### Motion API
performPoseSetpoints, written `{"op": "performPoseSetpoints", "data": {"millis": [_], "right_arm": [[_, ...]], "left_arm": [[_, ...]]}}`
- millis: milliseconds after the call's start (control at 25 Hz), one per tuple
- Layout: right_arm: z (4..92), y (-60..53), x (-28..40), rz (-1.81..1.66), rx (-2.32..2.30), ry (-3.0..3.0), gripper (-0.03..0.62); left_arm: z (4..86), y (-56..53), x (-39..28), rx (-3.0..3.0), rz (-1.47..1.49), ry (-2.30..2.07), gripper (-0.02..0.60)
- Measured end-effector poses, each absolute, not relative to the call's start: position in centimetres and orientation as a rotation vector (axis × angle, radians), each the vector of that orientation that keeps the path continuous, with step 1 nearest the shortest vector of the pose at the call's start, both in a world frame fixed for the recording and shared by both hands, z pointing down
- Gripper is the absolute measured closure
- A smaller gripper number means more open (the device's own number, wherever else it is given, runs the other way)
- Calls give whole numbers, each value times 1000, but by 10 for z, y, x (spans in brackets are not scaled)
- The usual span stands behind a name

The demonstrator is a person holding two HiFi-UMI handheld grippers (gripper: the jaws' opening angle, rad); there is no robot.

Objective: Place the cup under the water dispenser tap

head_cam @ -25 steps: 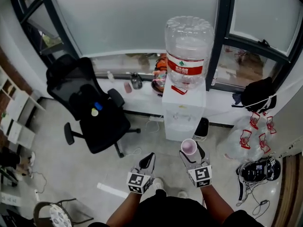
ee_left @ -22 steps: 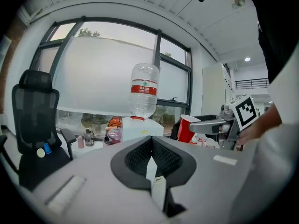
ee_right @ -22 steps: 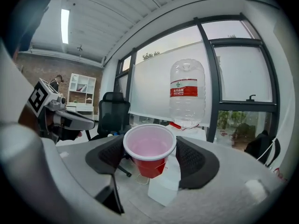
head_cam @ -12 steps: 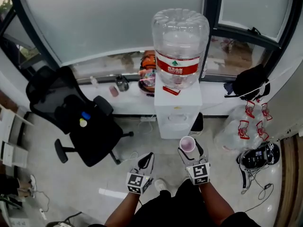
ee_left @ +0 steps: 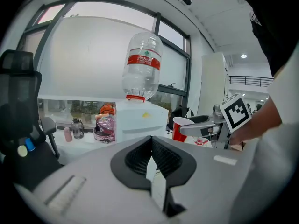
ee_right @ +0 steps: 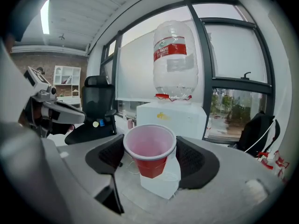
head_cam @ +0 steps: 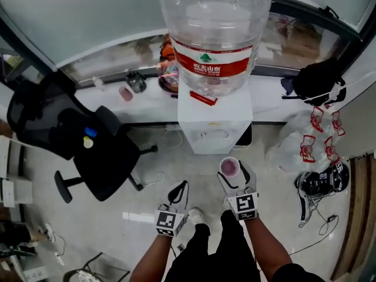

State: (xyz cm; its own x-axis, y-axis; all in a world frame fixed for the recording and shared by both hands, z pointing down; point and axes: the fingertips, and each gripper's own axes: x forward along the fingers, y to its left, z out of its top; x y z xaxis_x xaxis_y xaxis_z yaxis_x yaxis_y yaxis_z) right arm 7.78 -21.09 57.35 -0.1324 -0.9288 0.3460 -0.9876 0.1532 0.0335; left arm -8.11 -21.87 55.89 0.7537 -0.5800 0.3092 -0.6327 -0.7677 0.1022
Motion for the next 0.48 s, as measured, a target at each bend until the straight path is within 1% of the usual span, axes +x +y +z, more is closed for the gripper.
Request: {"op": "performPoseSetpoints", "data": {"millis": [240,480], "right_arm": [[634,-249,102,368,1862,-2142,249],[708,-275,118,362,1835,-2110,249]], "left_arm": [[605,-249,-56,2726,395,-982,565],[658,-261,-38,2727,413,-967,565]]}}
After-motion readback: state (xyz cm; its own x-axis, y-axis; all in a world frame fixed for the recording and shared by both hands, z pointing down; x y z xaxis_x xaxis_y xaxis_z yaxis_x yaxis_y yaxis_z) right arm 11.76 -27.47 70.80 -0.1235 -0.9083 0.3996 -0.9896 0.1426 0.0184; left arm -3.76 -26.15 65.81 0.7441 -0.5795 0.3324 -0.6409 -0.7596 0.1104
